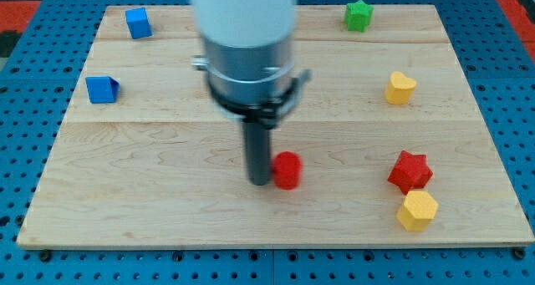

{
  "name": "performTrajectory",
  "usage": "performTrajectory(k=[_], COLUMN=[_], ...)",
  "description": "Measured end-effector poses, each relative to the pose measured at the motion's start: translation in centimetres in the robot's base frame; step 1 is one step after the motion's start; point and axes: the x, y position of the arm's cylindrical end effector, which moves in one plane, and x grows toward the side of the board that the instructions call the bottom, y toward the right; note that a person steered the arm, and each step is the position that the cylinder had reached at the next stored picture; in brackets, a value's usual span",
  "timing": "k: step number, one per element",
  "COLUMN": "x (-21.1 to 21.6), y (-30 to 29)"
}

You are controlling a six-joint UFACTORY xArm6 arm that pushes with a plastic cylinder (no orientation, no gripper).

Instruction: Nudge the red circle to the red star

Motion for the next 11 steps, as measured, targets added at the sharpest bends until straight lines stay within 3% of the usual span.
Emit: performTrajectory(k=[2, 4, 5, 8, 11], x=[-2.3, -1.8, -1.5, -2.0, -2.1], y=[7.5, 7.6, 11.6, 16.3, 17.3])
